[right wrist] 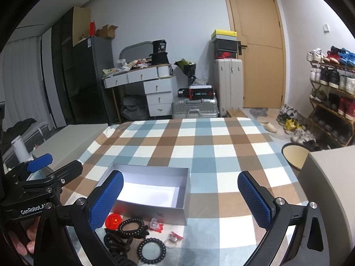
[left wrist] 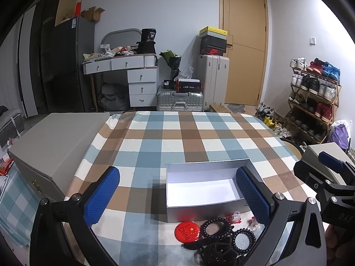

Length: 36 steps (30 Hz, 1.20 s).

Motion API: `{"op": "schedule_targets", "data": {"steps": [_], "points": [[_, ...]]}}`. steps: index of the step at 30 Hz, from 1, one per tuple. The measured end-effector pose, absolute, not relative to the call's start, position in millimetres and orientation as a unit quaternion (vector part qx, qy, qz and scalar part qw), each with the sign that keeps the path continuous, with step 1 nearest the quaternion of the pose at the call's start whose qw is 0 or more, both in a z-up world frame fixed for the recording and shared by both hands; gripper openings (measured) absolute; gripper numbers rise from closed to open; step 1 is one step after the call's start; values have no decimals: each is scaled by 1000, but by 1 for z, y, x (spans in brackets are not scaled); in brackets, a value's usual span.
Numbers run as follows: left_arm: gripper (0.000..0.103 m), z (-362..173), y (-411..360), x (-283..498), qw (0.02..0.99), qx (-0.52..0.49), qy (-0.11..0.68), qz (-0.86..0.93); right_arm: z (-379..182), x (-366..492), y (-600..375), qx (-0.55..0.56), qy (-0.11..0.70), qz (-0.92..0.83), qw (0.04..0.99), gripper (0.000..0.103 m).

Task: Organize jewelry

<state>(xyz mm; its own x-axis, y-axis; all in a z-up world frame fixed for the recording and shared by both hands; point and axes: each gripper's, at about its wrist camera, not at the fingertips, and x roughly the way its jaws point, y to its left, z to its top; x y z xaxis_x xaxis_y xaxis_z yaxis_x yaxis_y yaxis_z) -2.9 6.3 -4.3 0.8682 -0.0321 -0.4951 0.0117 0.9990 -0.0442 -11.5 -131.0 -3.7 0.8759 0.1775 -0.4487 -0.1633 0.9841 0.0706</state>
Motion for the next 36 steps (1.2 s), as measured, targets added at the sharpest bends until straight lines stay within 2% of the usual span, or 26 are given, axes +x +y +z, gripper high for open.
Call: {"op": "schedule_targets", "data": {"steps": [36], "points": [[102,-3,5,-3,966,-19,256,-14,-6,-11,-130,16,240,87,967,103]]}}
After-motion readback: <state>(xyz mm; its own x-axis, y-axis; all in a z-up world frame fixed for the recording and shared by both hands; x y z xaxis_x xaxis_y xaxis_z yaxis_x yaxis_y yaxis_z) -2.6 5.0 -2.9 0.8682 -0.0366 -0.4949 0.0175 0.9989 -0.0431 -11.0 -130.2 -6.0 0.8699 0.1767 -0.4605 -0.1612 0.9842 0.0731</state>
